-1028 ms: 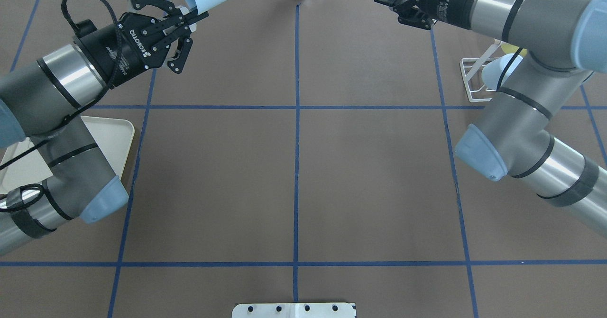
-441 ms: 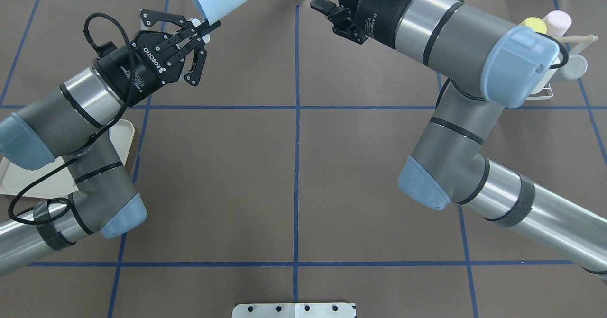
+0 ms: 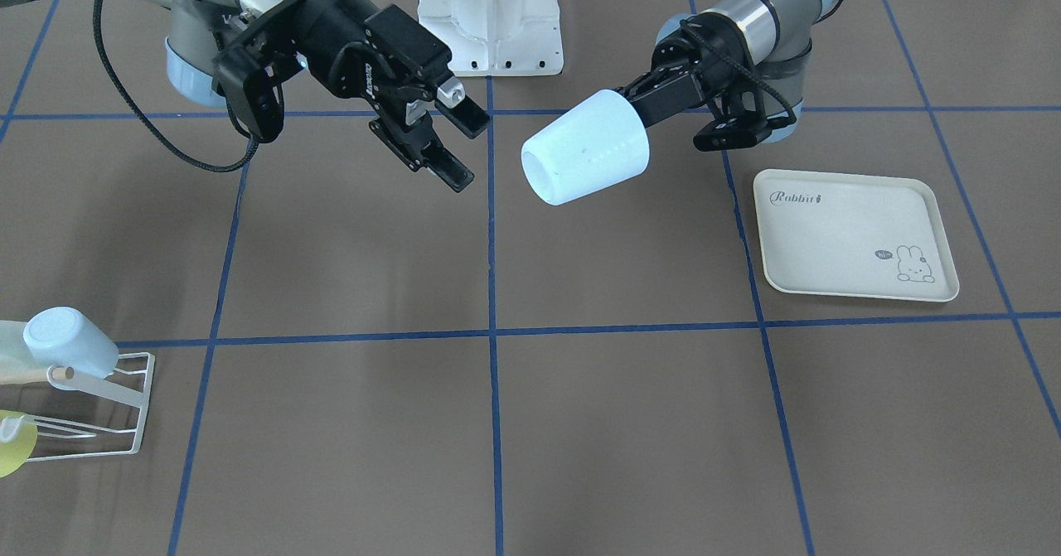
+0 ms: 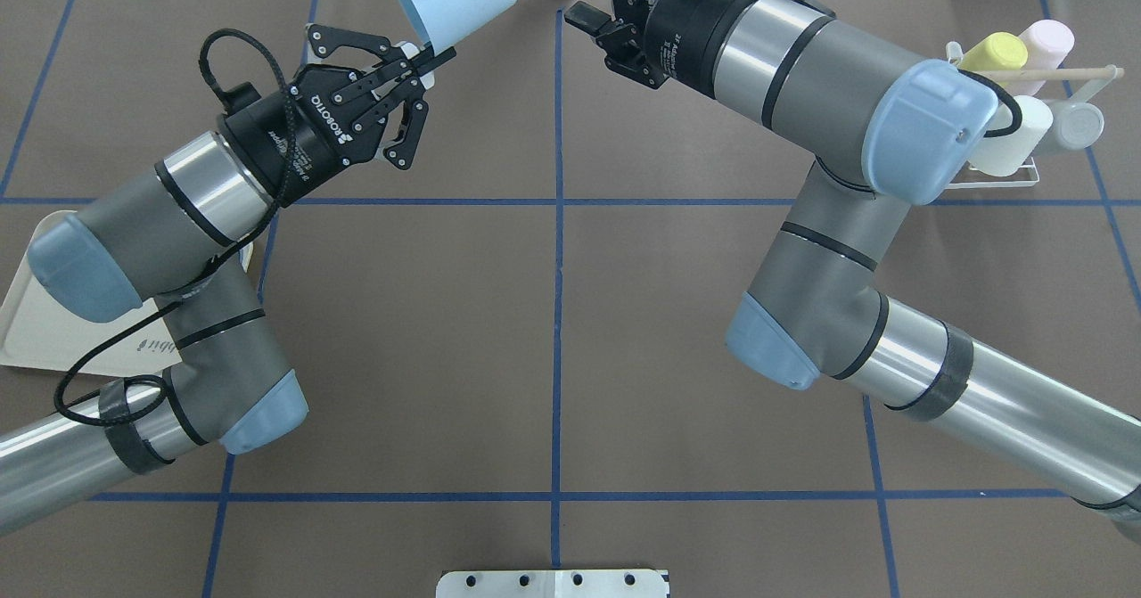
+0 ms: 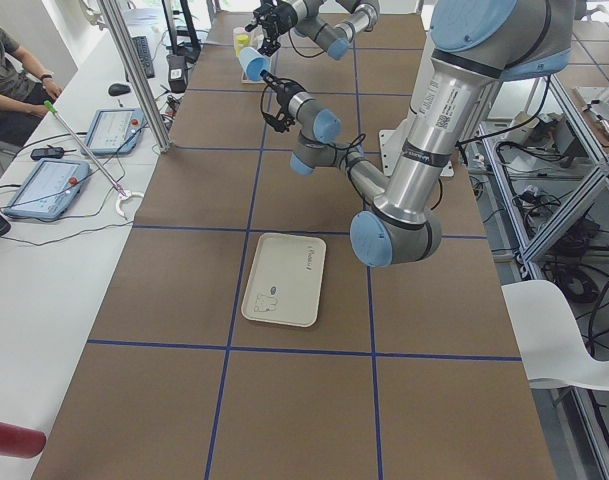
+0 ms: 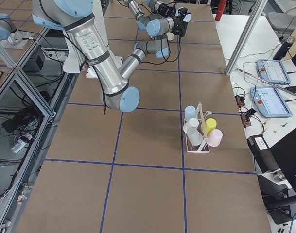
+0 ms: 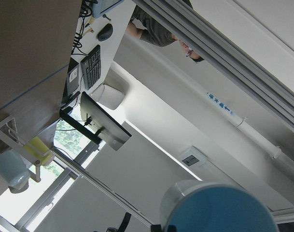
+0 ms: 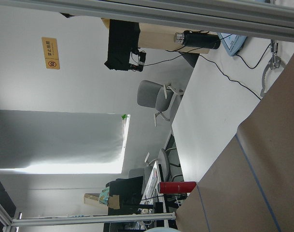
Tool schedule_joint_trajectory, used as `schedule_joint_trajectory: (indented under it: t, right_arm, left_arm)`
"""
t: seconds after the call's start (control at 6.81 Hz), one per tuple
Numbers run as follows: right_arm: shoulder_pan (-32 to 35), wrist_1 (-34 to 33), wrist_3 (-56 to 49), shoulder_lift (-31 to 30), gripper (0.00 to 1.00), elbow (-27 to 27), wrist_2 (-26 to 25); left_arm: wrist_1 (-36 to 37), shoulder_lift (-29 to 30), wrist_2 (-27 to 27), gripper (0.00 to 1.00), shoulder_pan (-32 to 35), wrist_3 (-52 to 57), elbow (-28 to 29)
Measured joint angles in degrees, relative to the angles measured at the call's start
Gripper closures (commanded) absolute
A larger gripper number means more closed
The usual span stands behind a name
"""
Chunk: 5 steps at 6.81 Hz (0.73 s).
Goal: Transfer IKEA cup to right arm and place on rack
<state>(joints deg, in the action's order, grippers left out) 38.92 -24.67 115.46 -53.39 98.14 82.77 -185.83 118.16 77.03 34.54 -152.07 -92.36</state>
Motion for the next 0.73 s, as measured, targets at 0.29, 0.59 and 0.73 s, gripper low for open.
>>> schedule_joint_trajectory:
  t: [0.29,0.59,0.73]
  right_arm:
    - [-0.5,0.1,-0.2,0.0,0.00,-0.3,0.0]
    - [-1.0,0.3,-0.3,0.0,0.00,-0.8,-0.1]
    - [-1.1,0.4,-0.3,0.0,0.00,-1.0,-0.1]
  left_arm:
    - [0.3,2.5,-0.1,1.00,-0.4,0.1,2.3]
    - [0.4,3.5,-0.1,1.00,-0.5,0.1,3.1]
    - [0.7,4.0,-0.1,1.00,-0.7,0.1,3.4]
